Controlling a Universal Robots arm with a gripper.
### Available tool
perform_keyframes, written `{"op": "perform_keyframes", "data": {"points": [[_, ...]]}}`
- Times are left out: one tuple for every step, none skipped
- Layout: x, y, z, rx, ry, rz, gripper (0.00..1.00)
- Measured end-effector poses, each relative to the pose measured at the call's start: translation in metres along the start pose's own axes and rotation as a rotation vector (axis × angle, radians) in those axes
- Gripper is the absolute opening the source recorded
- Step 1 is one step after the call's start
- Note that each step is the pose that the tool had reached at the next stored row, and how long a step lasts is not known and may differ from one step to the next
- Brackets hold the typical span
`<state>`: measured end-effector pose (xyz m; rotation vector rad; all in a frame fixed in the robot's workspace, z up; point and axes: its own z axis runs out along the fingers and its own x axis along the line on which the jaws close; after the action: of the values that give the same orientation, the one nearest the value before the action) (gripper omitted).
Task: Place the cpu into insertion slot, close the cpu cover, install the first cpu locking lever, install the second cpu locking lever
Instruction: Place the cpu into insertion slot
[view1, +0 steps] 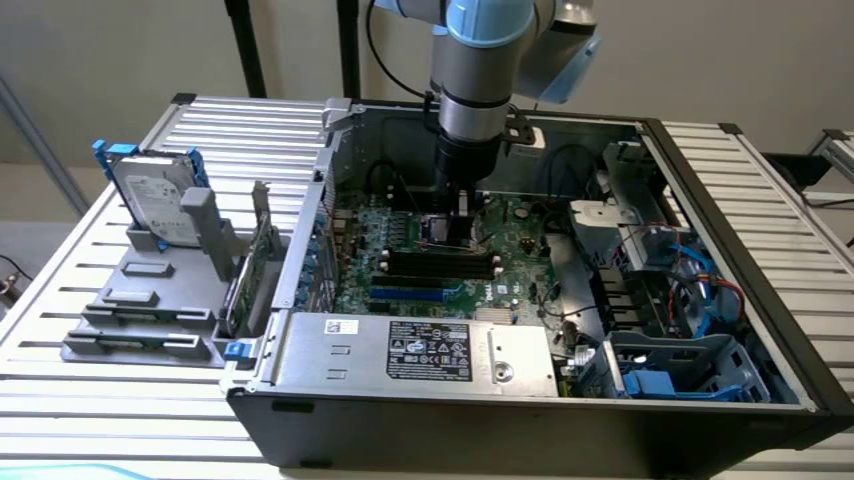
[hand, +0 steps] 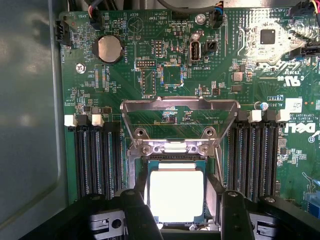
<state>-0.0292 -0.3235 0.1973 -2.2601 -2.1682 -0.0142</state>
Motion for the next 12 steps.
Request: {"op": "perform_keyframes", "data": {"points": [[0.0000,0.0000,0.0000,-0.0001,0.0000,0.000,0.56],[0.0000,0.0000,0.0000,-0.0002,0.0000,0.000,0.56],[0.0000,0.0000,0.0000,-0.0001,-0.0002,0.000,0.62],[0.0000,0.0000,-0.0001,0.0000,-0.0004,0.000,0.62],[0.0000,0.0000,-0.0001,0.0000,-0.0004,0.000,0.62],[0.0000,0.0000,-0.0001,0.0000,-0.0004,0.000,0.62],[0.0000,0.0000,-0.0002,0.0000,-0.0004,0.000,0.62],[0.0000,0.0000,-0.0005,0.0002,-0.0006,0.000,0.62],[0.0000,0.0000,-0.0010,0.0000,-0.0005,0.000,0.62],[0.0000,0.0000,-0.0016,0.0001,-0.0005,0.000,0.62],[0.0000,0.0000,-0.0025,0.0000,-0.0004,0.000,0.62],[0.0000,0.0000,-0.0036,0.0001,-0.0004,0.000,0.62]]}}
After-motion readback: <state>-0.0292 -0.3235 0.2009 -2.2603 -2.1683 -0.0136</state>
